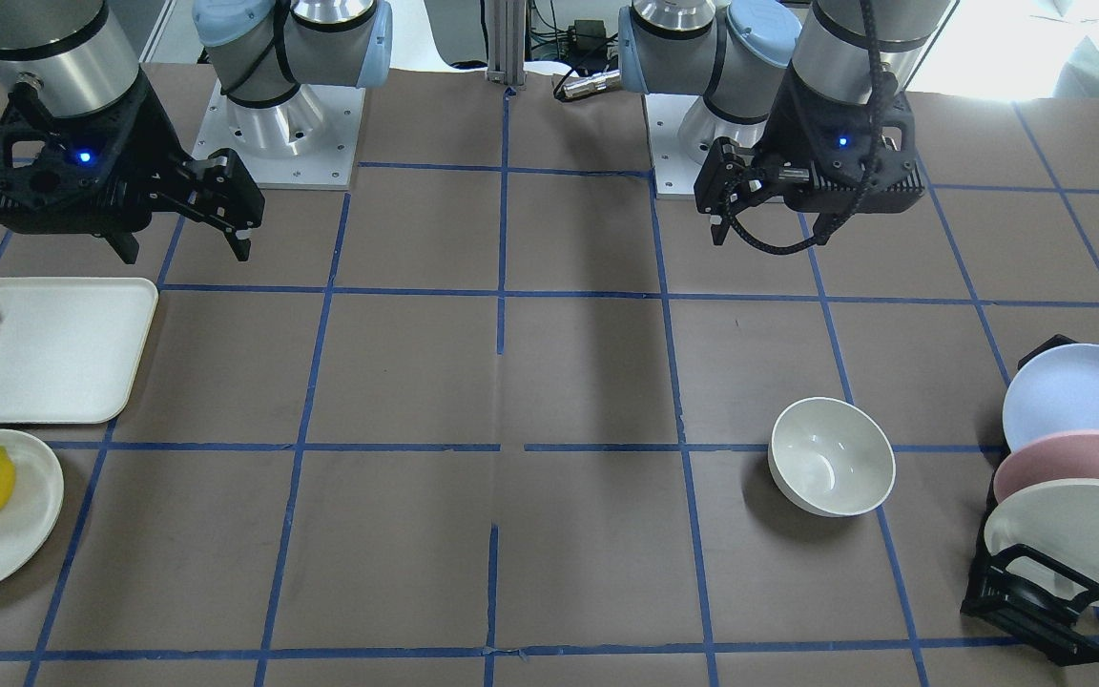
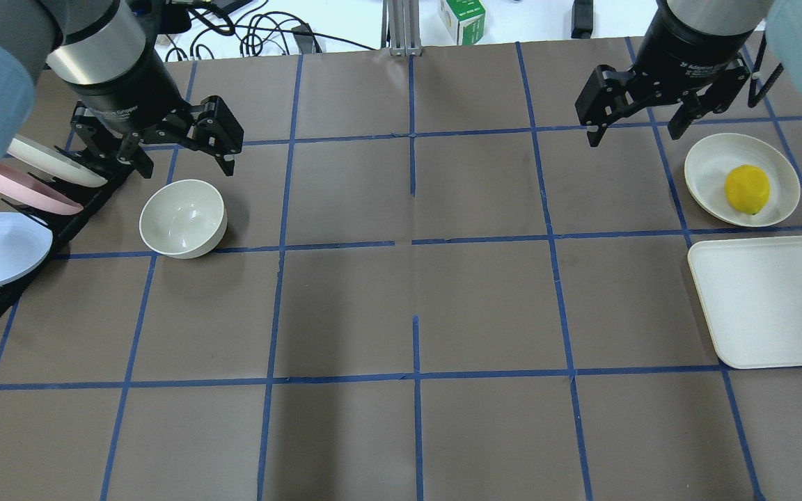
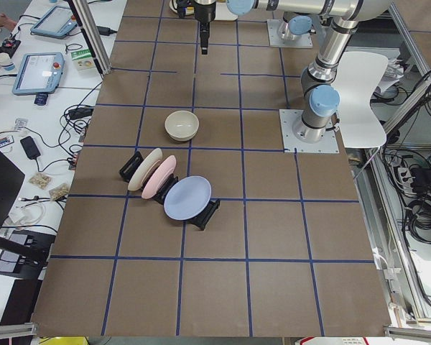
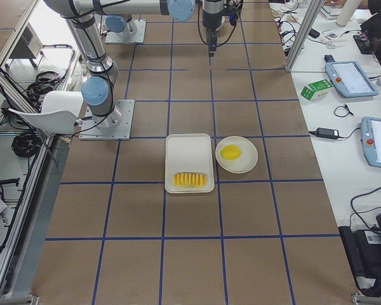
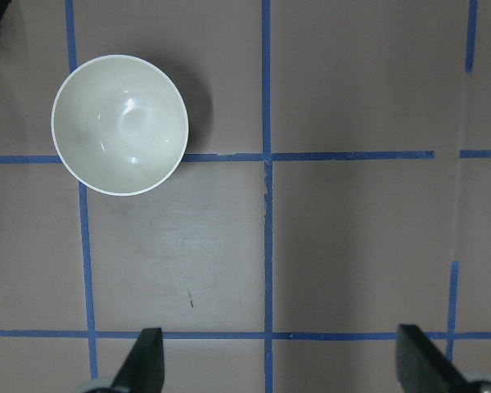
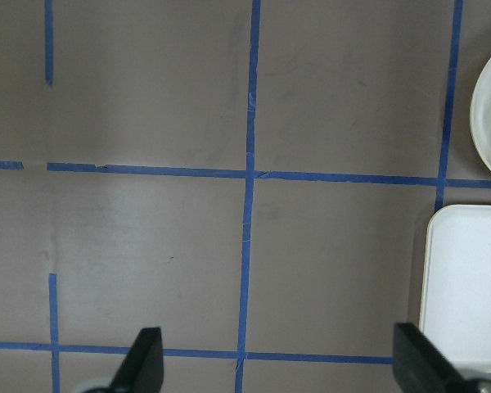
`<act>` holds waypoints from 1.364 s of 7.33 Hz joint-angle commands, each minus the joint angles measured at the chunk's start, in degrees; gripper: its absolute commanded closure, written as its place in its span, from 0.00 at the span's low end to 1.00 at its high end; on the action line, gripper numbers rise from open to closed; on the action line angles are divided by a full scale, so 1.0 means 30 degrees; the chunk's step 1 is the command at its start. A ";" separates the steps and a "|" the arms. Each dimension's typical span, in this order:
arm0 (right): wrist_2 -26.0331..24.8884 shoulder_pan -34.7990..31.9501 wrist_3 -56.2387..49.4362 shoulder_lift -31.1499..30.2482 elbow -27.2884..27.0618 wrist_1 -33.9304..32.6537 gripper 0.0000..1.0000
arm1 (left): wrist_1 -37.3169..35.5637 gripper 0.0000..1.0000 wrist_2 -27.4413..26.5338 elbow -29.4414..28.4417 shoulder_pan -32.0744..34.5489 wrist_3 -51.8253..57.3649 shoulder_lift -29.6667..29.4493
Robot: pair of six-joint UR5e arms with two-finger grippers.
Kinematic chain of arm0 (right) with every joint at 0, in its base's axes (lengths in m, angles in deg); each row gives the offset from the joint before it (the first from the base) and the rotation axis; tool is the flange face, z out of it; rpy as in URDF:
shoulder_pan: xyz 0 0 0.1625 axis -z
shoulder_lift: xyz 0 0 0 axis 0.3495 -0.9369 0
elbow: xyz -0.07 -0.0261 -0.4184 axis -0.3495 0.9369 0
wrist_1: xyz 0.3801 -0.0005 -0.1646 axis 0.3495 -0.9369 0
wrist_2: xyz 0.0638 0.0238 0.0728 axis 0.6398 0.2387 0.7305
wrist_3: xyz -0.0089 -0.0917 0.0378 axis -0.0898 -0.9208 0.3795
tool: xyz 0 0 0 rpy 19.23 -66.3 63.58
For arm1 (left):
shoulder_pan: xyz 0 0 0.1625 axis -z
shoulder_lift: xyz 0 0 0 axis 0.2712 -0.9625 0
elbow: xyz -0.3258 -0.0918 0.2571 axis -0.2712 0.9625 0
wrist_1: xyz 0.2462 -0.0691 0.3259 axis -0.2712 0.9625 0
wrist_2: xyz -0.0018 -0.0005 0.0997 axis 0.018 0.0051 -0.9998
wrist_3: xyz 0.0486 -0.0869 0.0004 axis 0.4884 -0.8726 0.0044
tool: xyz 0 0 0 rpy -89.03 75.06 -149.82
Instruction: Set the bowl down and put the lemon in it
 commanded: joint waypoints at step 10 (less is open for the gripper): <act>-0.0498 0.6639 -0.7589 0.2437 -0.0143 -0.1631 0.00 | -0.3920 0.00 0.1495 0.0359 -0.6120 0.5158 -0.4706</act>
